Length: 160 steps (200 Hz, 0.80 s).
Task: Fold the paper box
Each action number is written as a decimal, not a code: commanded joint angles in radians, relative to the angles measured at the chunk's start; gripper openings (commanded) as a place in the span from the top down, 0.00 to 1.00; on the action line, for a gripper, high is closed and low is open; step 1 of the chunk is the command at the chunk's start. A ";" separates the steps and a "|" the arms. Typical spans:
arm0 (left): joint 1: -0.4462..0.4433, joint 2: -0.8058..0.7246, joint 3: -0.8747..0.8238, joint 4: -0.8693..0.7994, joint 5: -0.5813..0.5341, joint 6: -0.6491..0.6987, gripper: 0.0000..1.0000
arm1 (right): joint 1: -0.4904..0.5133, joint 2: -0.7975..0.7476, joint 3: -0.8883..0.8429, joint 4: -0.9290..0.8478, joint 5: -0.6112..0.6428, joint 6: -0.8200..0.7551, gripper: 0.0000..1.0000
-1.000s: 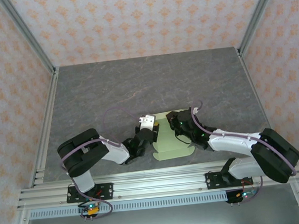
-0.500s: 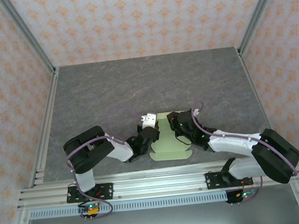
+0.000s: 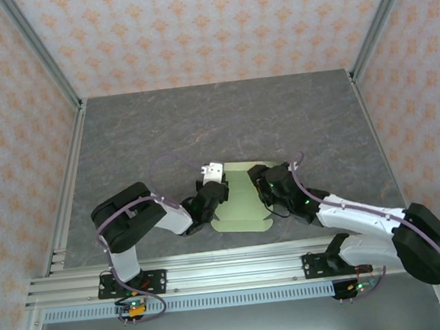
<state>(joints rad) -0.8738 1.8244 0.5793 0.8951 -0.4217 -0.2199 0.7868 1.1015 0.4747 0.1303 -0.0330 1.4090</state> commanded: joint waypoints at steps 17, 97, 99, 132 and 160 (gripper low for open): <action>0.039 -0.017 -0.030 0.068 0.168 0.133 1.00 | 0.002 -0.070 0.193 -0.414 -0.028 -0.325 0.41; 0.105 0.026 -0.006 0.152 0.553 0.297 0.95 | -0.196 0.028 0.547 -0.904 -0.125 -1.001 0.32; 0.106 0.027 -0.003 0.148 0.560 0.301 0.95 | -0.201 0.039 0.551 -0.908 -0.137 -1.011 0.32; 0.106 0.078 0.040 0.172 0.621 0.316 0.94 | -0.234 0.218 0.609 -0.854 -0.329 -1.136 0.33; 0.106 0.133 0.060 0.186 0.649 0.318 0.93 | -0.238 0.331 0.642 -0.791 -0.424 -1.173 0.37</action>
<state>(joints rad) -0.7696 1.9110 0.6182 1.0595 0.1585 0.0635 0.5571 1.3762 1.0657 -0.6815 -0.3202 0.3363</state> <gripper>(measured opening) 0.094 0.641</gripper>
